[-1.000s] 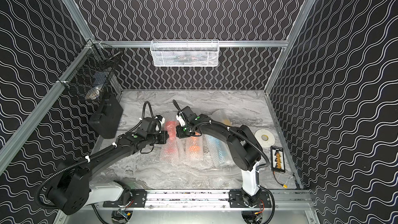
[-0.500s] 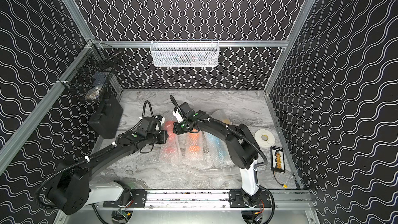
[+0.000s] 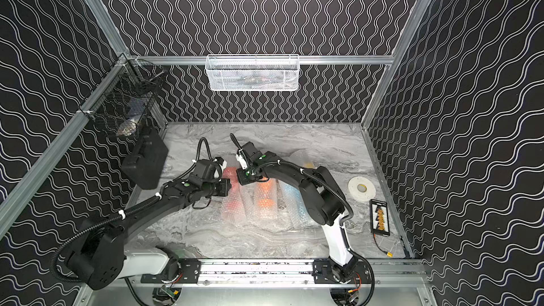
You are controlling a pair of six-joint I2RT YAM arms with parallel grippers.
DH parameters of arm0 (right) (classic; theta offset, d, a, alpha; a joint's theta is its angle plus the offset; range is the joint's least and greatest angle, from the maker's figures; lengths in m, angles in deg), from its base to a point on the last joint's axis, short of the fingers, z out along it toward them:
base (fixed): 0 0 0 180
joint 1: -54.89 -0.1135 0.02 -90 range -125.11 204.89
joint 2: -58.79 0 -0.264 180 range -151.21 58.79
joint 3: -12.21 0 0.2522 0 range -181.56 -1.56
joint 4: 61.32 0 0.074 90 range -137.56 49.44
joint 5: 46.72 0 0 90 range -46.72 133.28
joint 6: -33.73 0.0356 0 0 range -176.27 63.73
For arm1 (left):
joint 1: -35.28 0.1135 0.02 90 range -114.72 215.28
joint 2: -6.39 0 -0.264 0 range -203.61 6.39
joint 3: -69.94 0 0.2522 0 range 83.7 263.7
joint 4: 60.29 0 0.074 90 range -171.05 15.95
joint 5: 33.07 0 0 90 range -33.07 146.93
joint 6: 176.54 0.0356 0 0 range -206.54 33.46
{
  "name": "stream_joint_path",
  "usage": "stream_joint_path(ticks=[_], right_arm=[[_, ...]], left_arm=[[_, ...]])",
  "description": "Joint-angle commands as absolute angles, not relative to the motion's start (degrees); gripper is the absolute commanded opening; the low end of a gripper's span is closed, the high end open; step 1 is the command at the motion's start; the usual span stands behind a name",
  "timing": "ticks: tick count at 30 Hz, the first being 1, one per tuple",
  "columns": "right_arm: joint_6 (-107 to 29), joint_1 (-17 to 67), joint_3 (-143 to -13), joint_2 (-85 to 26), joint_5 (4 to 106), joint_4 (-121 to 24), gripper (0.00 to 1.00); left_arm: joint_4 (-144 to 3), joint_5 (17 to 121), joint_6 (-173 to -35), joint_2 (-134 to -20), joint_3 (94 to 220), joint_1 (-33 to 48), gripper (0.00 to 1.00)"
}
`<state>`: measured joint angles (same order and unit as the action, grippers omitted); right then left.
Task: Unpack wine glasses from bubble wrap
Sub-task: Unwrap the wine glass from the bubble wrap.
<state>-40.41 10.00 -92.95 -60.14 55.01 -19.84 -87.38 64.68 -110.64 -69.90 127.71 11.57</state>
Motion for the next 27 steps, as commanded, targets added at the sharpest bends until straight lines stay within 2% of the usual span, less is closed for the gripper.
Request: stream_joint_path(ticks=[1, 9, 27], right_arm=[[-40.49, 9.98, -92.49, -60.04, 54.27, -19.96, 0.10], [-39.84, 10.06, -91.38, -59.43, 54.33, -20.81, 0.04], [-38.25, 11.56, -88.13, -57.49, 56.61, -23.69, 0.02]], left_arm=[[-87.18, 64.38, -110.75, -70.34, 128.82, 11.46, 0.01], [-88.73, 61.93, -110.88, -70.91, 128.64, 11.46, 0.01], [-93.12, 55.53, -111.72, -70.77, 127.48, 11.40, 0.01]])
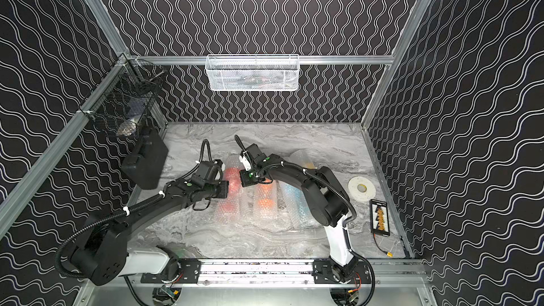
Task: Unpack wine glasses from bubble wrap
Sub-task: Unwrap the wine glass from the bubble wrap.
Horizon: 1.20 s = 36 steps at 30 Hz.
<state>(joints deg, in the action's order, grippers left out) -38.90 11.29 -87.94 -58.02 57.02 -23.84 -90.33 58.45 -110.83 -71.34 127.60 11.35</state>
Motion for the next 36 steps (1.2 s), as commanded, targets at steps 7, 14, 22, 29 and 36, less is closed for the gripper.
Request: stream_joint_path(ticks=[7, 14, 22, 29, 36], right_arm=[[-38.25, 11.65, -88.29, -57.49, 57.23, -23.51, 0.02], [-38.95, 11.47, -89.25, -58.10, 60.71, -23.35, 0.02], [-39.83, 11.34, -89.62, -58.78, 62.16, -23.36, 0.02], [-39.20, 11.38, -88.74, -58.19, 63.04, -24.59, 0.02], [-39.57, 11.38, -88.61, -58.28, 62.97, -24.46, 0.02]], left_arm=[[-94.10, 53.95, -111.80, -70.02, 127.43, 11.44, 0.02], [-93.48, 57.11, -111.42, -69.64, 129.26, 11.40, 0.37], [-93.50, 57.41, -110.34, -71.01, 132.36, 11.41, 0.44], [-92.69, 56.98, -109.46, -75.45, 133.87, 11.41, 0.44], [-91.37, 58.13, -109.30, -77.61, 135.53, 11.38, 0.26]])
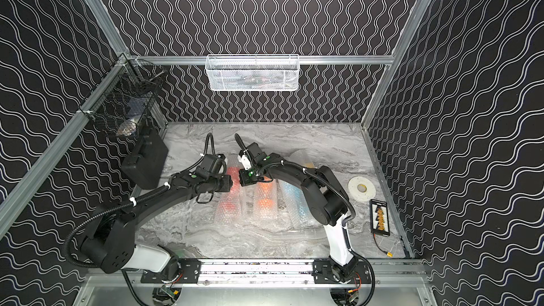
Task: Unpack wine glasses from bubble wrap
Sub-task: Unwrap the wine glass from the bubble wrap.
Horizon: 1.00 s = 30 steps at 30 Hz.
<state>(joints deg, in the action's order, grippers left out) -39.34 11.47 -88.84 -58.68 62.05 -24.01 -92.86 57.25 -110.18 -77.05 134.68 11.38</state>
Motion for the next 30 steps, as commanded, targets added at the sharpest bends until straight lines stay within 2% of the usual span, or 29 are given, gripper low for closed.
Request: stream_joint_path(ticks=[1, 3, 5, 7, 11, 19, 30], right_arm=[[-39.64, 11.38, -88.74, -58.28, 62.89, -24.24, 0.02], [-39.74, 11.38, -88.92, -58.12, 62.59, -23.92, 0.03], [-39.45, 11.38, -87.89, -57.49, 61.14, -25.11, 0.04], [-38.89, 11.38, -86.56, -55.50, 60.17, -27.05, 0.04], [-39.13, 11.38, -88.34, -55.55, 59.54, -25.51, 0.11], [-39.26, 11.19, -92.49, -57.58, 59.33, -22.51, 0.31], [-39.56, 10.26, -94.80, -60.94, 59.00, -20.08, 0.32]], left_arm=[[-91.46, 58.18, -109.30, -77.72, 135.56, 11.45, 0.19], [-91.11, 58.27, -109.31, -77.55, 135.18, 11.45, 0.12], [-91.33, 58.00, -109.30, -77.16, 135.03, 11.45, 0.12], [-92.03, 57.73, -109.12, -76.56, 135.03, 11.43, 0.07], [-92.26, 57.91, -109.28, -74.79, 134.42, 11.44, 0.04], [-95.61, 56.93, -108.97, -74.01, 135.56, 11.19, 0.02], [-96.47, 56.93, -109.13, -73.77, 136.17, 10.75, 0.02]])
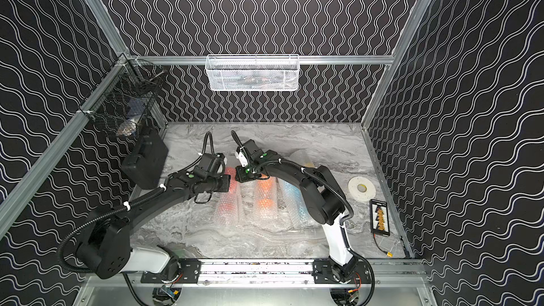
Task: Unpack wine glasses from bubble wrap
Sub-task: Unwrap the wine glass from the bubble wrap.
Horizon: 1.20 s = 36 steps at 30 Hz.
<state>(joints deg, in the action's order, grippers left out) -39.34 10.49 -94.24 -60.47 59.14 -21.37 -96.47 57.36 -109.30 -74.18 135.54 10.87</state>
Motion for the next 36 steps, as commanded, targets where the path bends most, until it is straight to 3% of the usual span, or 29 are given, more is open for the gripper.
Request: stream_joint_path(ticks=[1, 7, 16, 19, 23, 27, 36], right_arm=[[-39.57, 10.16, -94.94, -61.09, 59.10, -19.97, 0.32], [-38.96, 9.45, -94.90, -61.13, 60.16, -20.60, 0.37], [-38.51, 9.01, -96.08, -63.13, 60.89, -20.91, 0.36], [-38.20, 8.92, -95.78, -63.59, 61.36, -21.58, 0.32], [-37.78, 8.92, -94.91, -63.50, 61.17, -22.89, 0.17], [-37.72, 9.01, -94.02, -62.95, 60.18, -23.66, 0.08], [-36.99, 9.40, -92.41, -61.98, 58.18, -24.56, 0.01]], left_arm=[[-96.47, 56.93, -109.26, -73.77, 136.17, 10.74, 0.02], [-96.13, 57.02, -109.80, -74.04, 135.95, 10.29, 0.02], [-95.77, 56.93, -110.18, -73.77, 135.30, 9.79, 0.02], [-95.77, 56.85, -110.18, -73.60, 134.99, 9.74, 0.01], [-96.02, 56.41, -109.96, -73.24, 134.85, 9.79, 0.01], [-96.53, 55.84, -109.76, -72.90, 134.81, 9.79, 0.00], [-99.35, 52.81, -109.42, -74.03, 134.60, 9.74, 0.00]])
